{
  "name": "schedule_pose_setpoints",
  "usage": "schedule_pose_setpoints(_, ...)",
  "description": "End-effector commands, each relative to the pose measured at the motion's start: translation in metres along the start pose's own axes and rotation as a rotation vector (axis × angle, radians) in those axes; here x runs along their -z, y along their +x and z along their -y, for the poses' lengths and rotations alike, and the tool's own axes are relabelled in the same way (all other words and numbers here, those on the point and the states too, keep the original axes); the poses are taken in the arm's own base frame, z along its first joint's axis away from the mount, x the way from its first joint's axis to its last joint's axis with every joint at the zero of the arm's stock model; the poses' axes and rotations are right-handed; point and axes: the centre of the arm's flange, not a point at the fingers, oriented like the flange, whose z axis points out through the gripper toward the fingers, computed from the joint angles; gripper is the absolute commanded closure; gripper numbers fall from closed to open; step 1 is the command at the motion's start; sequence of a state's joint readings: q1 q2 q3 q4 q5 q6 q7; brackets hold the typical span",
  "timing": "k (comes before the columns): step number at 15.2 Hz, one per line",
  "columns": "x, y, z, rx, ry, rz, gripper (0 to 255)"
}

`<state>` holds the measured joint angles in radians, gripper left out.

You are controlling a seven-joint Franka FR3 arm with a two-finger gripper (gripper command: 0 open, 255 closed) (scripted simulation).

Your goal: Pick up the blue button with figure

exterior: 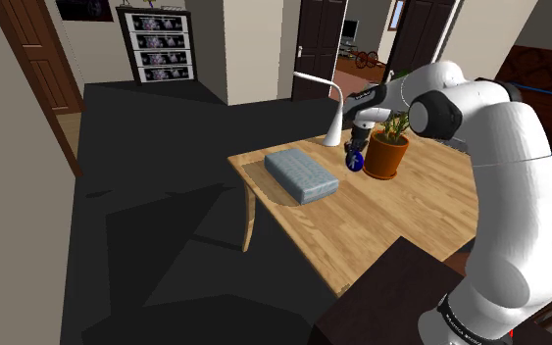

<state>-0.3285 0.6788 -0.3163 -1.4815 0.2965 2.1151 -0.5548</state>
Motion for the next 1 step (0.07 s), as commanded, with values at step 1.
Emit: schedule_pose_setpoints(1, 0.0041, 0.0002, 0.0004, 0.000, 0.000, 0.001, 255)
